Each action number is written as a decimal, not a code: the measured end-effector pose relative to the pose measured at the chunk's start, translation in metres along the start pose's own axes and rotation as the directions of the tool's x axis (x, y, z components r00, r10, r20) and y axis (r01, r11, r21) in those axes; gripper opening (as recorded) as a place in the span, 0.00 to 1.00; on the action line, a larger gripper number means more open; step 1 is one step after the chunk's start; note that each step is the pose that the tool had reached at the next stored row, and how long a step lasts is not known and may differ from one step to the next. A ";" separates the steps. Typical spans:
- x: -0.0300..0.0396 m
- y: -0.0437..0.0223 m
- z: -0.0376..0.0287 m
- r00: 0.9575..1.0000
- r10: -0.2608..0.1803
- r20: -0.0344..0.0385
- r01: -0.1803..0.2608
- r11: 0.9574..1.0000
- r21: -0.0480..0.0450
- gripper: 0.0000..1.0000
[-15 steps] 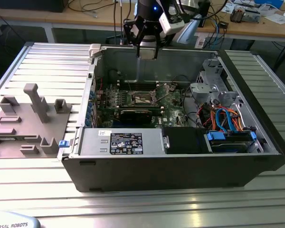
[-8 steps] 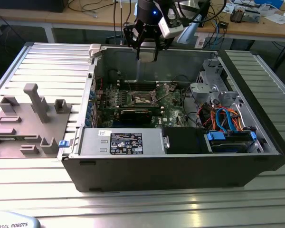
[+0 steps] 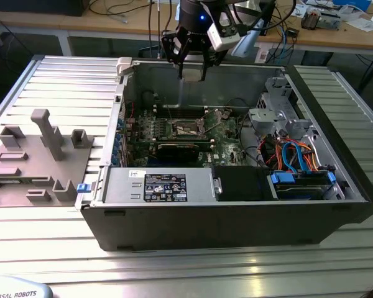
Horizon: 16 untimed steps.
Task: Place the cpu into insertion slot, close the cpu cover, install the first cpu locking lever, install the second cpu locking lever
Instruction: 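Place the cpu into insertion slot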
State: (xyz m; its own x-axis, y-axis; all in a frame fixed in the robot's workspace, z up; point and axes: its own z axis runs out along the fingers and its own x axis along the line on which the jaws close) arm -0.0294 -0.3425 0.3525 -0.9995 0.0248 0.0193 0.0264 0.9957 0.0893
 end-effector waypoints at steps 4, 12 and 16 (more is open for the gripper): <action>0.0000 -0.0001 0.0010 1.000 0.000 0.000 0.000 1.000 0.000 0.55; -0.0001 -0.0005 0.0057 1.000 0.000 0.000 0.000 1.000 0.000 0.55; -0.0001 -0.0006 0.0064 1.000 0.000 0.000 0.000 1.000 0.000 0.55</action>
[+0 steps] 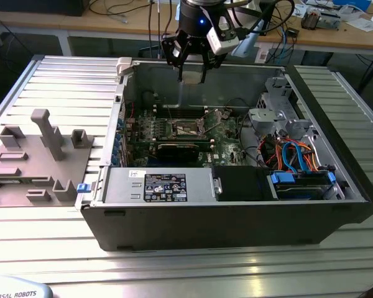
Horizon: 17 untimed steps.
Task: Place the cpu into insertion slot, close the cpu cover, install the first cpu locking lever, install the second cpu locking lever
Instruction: 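Place the cpu into insertion slot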
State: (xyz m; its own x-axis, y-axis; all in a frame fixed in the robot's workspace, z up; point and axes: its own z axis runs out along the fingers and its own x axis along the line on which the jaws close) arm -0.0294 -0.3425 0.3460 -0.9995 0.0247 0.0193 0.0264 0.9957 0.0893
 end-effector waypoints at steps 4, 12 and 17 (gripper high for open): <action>0.0000 -0.0003 0.0029 1.000 0.000 0.000 0.000 1.000 0.000 0.55; -0.0002 -0.0007 0.0079 1.000 0.000 0.000 0.000 1.000 0.000 0.55; -0.0002 -0.0010 0.0106 1.000 0.000 0.000 0.000 1.000 0.000 0.55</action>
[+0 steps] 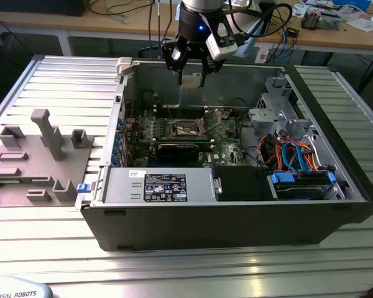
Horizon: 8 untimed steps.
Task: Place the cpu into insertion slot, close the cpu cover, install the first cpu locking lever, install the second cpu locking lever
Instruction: 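Place the cpu into insertion slot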
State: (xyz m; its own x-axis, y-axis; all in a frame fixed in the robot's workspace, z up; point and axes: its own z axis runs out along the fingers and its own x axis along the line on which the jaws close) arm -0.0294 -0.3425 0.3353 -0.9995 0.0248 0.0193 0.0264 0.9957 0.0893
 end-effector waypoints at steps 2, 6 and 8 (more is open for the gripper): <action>0.0000 0.0000 0.0002 1.000 0.000 0.000 0.000 1.000 0.000 0.55; -0.0001 -0.0003 0.0035 1.000 0.000 0.000 0.000 1.000 0.000 0.55; -0.0001 -0.0003 0.0037 1.000 0.000 0.000 0.000 1.000 0.000 0.55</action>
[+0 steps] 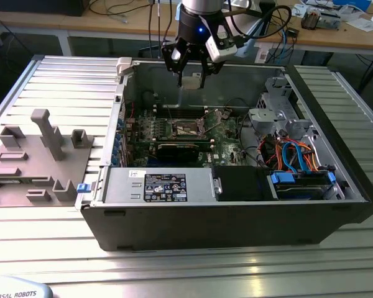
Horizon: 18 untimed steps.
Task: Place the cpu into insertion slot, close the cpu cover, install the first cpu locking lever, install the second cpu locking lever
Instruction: 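Place the cpu into insertion slot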
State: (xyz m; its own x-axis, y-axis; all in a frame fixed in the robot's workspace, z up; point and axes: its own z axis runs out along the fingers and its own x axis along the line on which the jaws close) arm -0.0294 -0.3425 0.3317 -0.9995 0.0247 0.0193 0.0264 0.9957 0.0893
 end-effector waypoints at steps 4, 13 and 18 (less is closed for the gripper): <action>0.0000 0.0000 0.0001 1.000 0.000 0.000 0.000 1.000 0.000 0.55; 0.0000 0.0000 0.0002 1.000 0.017 0.001 -0.017 1.000 0.000 0.55; 0.0000 0.0000 0.0003 0.999 0.035 0.003 -0.035 0.999 -0.001 0.55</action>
State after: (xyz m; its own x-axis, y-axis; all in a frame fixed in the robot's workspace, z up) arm -0.0294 -0.3425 0.3314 -0.9980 0.0603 0.0193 0.0618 0.9941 0.0892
